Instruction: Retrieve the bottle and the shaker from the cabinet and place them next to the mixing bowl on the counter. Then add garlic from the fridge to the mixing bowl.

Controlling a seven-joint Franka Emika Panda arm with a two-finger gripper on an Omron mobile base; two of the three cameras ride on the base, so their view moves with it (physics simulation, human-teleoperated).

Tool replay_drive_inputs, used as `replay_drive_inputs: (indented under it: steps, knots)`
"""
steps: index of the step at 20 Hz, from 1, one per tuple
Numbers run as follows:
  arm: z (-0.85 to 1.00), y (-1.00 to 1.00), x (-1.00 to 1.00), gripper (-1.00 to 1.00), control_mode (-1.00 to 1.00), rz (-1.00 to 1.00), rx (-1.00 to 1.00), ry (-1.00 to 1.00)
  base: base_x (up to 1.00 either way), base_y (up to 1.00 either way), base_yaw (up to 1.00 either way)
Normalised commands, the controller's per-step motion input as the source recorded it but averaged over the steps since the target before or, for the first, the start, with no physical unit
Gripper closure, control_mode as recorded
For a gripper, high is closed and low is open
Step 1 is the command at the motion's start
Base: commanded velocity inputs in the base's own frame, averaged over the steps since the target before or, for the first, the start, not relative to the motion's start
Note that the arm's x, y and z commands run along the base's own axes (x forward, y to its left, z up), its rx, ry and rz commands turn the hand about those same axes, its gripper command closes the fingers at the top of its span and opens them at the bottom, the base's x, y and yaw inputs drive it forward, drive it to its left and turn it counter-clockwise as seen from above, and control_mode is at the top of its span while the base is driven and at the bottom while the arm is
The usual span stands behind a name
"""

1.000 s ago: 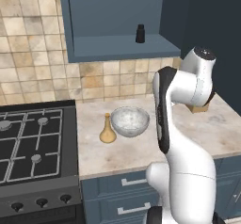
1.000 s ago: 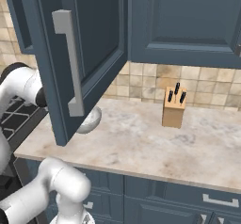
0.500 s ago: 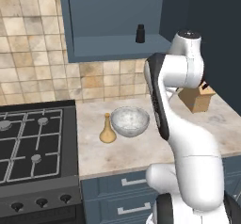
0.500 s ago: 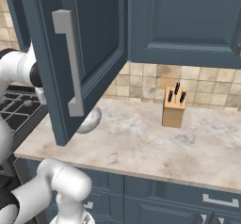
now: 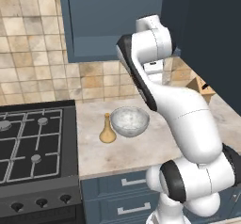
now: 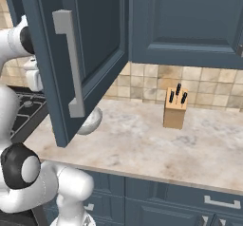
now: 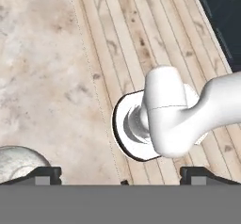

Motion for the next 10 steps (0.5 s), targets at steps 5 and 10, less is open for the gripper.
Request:
replay_drive_inputs:
  steps: [5, 10]
  knots:
    - [-0.01, 0.08, -0.07, -1.0, -1.0, 0.52, -0.02, 0.25, 0.0, 0.0, 0.0]
    - [0.0, 0.25, 0.0, -1.0, -1.0, 0.79, 0.0, 0.44, 0.0, 0.0, 0.0]
